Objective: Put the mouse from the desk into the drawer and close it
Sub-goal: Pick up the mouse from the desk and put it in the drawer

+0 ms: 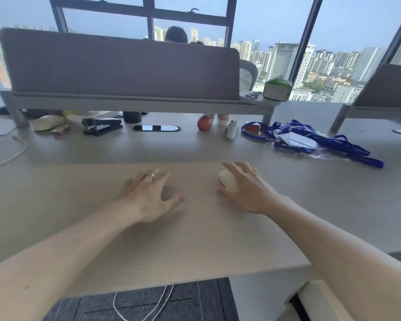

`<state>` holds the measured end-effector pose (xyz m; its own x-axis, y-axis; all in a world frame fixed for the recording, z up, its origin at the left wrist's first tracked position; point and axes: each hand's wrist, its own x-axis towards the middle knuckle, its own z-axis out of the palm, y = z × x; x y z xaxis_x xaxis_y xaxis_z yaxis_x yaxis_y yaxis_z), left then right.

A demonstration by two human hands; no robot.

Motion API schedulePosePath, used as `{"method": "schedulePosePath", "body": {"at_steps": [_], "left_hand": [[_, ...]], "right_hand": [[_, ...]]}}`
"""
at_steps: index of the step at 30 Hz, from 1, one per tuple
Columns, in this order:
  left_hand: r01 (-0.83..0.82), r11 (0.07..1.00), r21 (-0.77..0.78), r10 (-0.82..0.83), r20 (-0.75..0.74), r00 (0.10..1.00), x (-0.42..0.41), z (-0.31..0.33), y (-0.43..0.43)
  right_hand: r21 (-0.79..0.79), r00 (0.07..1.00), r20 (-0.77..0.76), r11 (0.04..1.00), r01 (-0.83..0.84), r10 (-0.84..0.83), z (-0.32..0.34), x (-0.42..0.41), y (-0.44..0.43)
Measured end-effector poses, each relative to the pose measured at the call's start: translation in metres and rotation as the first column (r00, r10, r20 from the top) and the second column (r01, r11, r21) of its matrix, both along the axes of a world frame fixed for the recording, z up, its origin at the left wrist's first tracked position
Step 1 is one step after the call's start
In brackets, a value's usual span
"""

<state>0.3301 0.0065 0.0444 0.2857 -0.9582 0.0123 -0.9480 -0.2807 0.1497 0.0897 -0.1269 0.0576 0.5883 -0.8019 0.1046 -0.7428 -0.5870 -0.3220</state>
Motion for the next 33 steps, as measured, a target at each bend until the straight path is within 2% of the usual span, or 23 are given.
{"method": "schedulePosePath", "body": {"at_steps": [4, 11, 17, 21, 24, 28, 33], "left_hand": [[0.062, 0.996, -0.063, -0.064, -0.022, 0.998, -0.017, -0.013, -0.003], [0.031, 0.990, -0.137, -0.032, -0.003, 0.999, -0.019, -0.029, 0.000], [0.031, 0.990, -0.136, -0.031, 0.001, 1.000, -0.017, -0.030, -0.001], [0.049, 0.992, -0.114, -0.047, 0.017, 0.999, -0.014, -0.029, 0.000], [0.092, 0.991, -0.093, -0.092, -0.004, 0.996, -0.030, -0.020, -0.004], [0.276, 0.953, -0.121, -0.278, 0.000, 0.961, -0.098, -0.013, -0.015], [0.465, 0.875, -0.131, -0.476, -0.070, 0.876, -0.192, -0.019, -0.036]], "right_hand": [[-0.023, 1.000, -0.008, 0.999, -0.026, 0.026, -0.017, 0.003, -0.009], [-0.094, 0.997, 0.063, 0.995, -0.035, 0.041, -0.034, -0.001, -0.013], [-0.070, 0.992, 0.115, 0.997, -0.038, 0.046, -0.032, -0.018, -0.014], [-0.099, 0.990, 0.134, 0.994, -0.038, 0.051, -0.019, -0.082, -0.005], [-0.103, 0.990, 0.138, 0.994, 0.046, -0.032, -0.010, -0.153, 0.007], [-0.127, 0.977, 0.142, 0.975, 0.180, -0.162, -0.007, -0.233, 0.030], [-0.106, 0.947, 0.131, 0.946, 0.307, -0.293, -0.009, -0.304, 0.063]]}}
